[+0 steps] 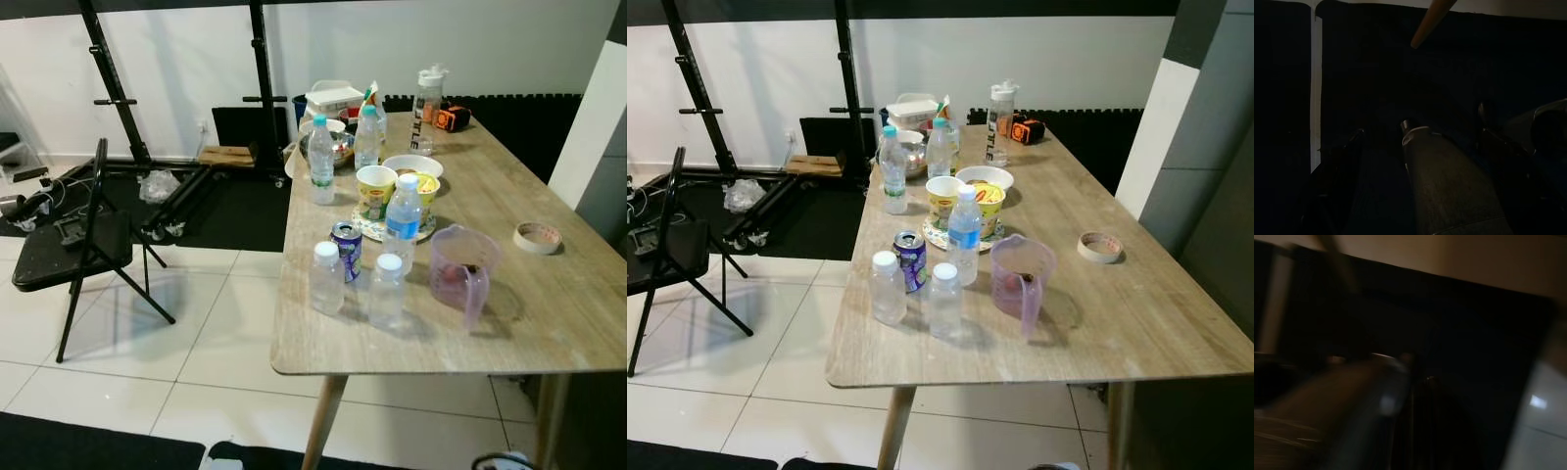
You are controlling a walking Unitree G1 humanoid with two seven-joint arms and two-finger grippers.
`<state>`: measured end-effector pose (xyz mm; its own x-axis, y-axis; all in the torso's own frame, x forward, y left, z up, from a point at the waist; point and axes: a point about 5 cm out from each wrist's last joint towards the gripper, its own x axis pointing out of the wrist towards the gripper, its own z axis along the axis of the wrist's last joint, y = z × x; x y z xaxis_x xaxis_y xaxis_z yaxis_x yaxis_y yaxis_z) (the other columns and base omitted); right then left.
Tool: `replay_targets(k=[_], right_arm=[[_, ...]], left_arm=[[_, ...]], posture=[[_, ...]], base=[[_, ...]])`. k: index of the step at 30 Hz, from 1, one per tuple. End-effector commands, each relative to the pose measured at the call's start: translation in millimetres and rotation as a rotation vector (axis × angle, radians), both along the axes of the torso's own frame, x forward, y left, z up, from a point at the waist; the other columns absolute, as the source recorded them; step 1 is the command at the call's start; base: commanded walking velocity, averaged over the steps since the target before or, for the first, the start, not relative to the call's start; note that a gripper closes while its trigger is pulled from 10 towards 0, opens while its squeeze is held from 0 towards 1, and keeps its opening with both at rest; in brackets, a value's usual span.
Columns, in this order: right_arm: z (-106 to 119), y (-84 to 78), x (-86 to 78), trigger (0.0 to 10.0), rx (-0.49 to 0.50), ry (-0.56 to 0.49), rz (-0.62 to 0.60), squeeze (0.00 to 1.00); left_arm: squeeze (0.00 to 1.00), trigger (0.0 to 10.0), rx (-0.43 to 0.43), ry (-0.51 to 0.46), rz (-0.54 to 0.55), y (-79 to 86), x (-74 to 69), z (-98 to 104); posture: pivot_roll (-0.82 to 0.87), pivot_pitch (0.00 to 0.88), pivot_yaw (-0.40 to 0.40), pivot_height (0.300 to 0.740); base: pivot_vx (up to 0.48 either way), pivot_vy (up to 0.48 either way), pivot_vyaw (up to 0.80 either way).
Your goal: Restocking fridge
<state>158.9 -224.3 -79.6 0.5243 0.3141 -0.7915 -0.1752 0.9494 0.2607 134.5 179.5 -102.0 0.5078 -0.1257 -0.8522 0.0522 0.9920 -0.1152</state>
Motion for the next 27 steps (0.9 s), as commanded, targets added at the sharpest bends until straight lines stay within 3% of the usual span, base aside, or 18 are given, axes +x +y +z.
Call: replay_targets(k=[1, 3, 6, 7, 10, 12, 16, 17, 18, 23, 27], right_arm=[[9.0, 10.5, 13.1, 10.0, 0.167, -0.055, 0.049, 1.0], [20.1, 18.3, 25.0, 10.0, 0.325, -0.107, 0.118, 1.0], [33.3, 24.1, 36.9, 10.0, 0.462, -0.162, 0.2, 1.0], [33.3, 24.1, 36.9, 10.0, 0.462, -0.162, 0.2, 1.0], [53.1, 34.3, 51.3, 10.0, 0.615, -0.228, 0.367, 1.0], [63.4, 42.1, 56.3, 10.0, 0.677, -0.252, 0.479, 1.0], [70.5, 48.5, 58.6, 10.0, 0.721, -0.264, 0.561, 1.0], [85.7, 57.2, 64.1, 10.0, 0.797, -0.307, 0.654, 1.0], [85.7, 57.2, 64.1, 10.0, 0.797, -0.307, 0.654, 1.0], [136.8, 75.6, 81.5, 10.0, 0.969, -0.477, 0.775, 1.0], [162.5, 82.3, 84.1, 10.0, 1.038, -0.546, 0.843, 1.0]], left_arm=[[0.0, 10.0, 0.008, 0.009, 0.003, 4.9, -1.9, -0.2], [0.0, 10.0, 0.007, 0.009, 0.001, 4.6, -1.7, -0.2], [0.0, 10.0, 0.006, 0.01, 0.0, 4.4, -2.1, -0.4], [0.0, 10.0, 0.006, 0.01, 0.0, 4.4, -2.1, -0.4], [0.0, 10.0, 0.005, 0.013, -0.002, 4.0, -2.8, -0.6], [0.0, 10.0, 0.005, 0.014, -0.003, 3.8, -2.8, -0.7], [0.0, 10.0, 0.005, 0.015, -0.003, 3.6, -2.9, -0.7], [0.0, 10.0, 0.004, 0.014, -0.004, 3.4, -2.6, -0.7], [0.0, 10.0, 0.004, 0.014, -0.004, 3.4, -2.6, -0.7], [0.0, 10.0, 0.003, 0.018, -0.007, 3.3, -4.1, -1.1], [0.0, 10.0, -0.001, 0.019, -0.008, 2.5, -4.5, -1.3]], posture=[[-0.09, 0.0, 0.008, 0.74], [-0.09, 0.0, 0.008, 0.74], [-0.09, 0.0, 0.01, 0.74], [-0.09, 0.0, 0.01, 0.74], [-0.09, 0.0, 0.01, 0.74], [-0.09, 0.0, 0.01, 0.74], [-0.09, 0.0, 0.01, 0.74], [-0.09, 0.001, 0.011, 0.74], [-0.09, 0.001, 0.011, 0.74], [-0.09, 0.006, 0.011, 0.74], [-0.09, 0.007, 0.011, 0.74]], base=[[0.0, 0.0, 0.0], [0.0, 0.0, 0.0], [0.0, 0.0, 0.0], [0.0, 0.0, 0.0], [0.0, 0.0, 0.0], [0.0, 0.0, 0.0], [0.0, 0.0, 0.0], [0.0, 0.0, 0.0], [0.0, 0.0, 0.0], [0.0, 0.0, 0.0], [0.0, 0.0, 0.0]])
